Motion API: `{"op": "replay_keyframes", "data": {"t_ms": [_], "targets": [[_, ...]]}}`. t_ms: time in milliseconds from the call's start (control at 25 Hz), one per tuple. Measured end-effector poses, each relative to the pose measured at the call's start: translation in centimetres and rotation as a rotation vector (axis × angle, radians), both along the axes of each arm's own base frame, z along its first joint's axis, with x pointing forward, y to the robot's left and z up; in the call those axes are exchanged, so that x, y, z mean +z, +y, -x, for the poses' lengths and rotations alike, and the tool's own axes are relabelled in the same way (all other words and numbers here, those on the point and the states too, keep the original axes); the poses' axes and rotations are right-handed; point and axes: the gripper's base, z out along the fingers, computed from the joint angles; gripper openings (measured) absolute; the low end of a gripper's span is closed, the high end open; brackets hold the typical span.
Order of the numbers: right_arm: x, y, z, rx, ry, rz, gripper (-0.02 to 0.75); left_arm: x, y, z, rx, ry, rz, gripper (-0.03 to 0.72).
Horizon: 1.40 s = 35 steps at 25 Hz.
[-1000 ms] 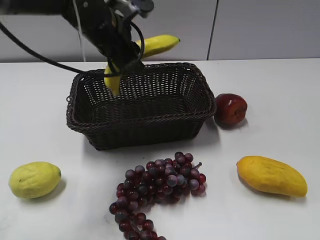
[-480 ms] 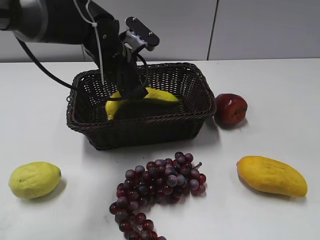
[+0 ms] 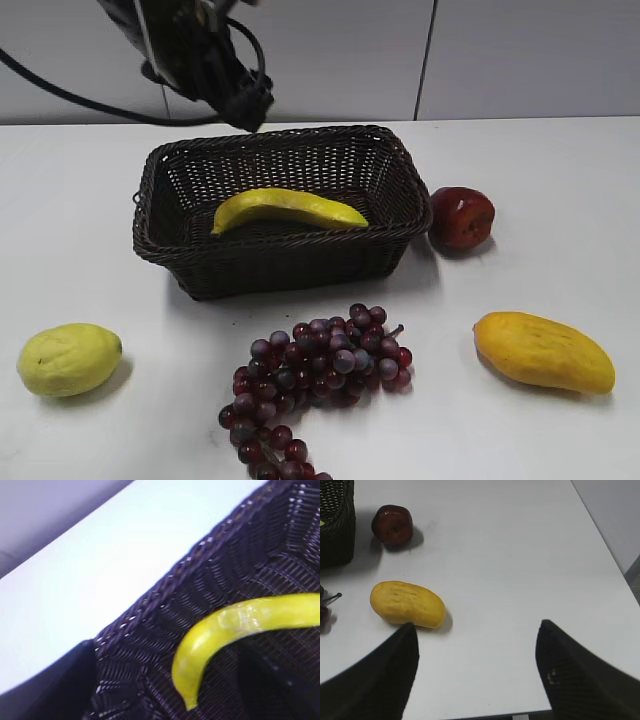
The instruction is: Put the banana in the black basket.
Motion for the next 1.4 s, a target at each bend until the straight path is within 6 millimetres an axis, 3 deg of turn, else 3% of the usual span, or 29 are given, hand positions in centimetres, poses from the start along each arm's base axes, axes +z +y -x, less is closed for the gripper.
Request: {"op": "replay_keyframes", "data": {"t_ms": [160,280,480,640,800,1040,1400], "targets": [[0.0,0.0,0.0,0.0,0.0,0.0,0.584,3.2,4.5,-0.5,0.137,0.037,0.017,0.65],[0.0,0.0,0.0,0.0,0.0,0.0,0.584,4.4,8.8,-0.7,0.258,0.097,0.019,0.645],[0.0,0.0,0.0,0.0,0.0,0.0,0.584,4.1,16.2,-0.3,0.47,0.285,-0.022,0.605],[0.0,0.0,0.0,0.0,0.0,0.0,0.584,4.2,20.2,-0.3,0.583,0.332,0.03,0.585],[0.0,0.0,0.0,0.0,0.0,0.0,0.584,4.9,21.5,0.5,0.625,0.345,0.124,0.582],[0.0,0.0,0.0,0.0,0.0,0.0,0.584,5.3,21.2,4.3,0.624,0.373,0.144,0.58],[0.0,0.0,0.0,0.0,0.0,0.0,0.584,5.3,21.1,14.7,0.624,0.376,0.147,0.572]]}}
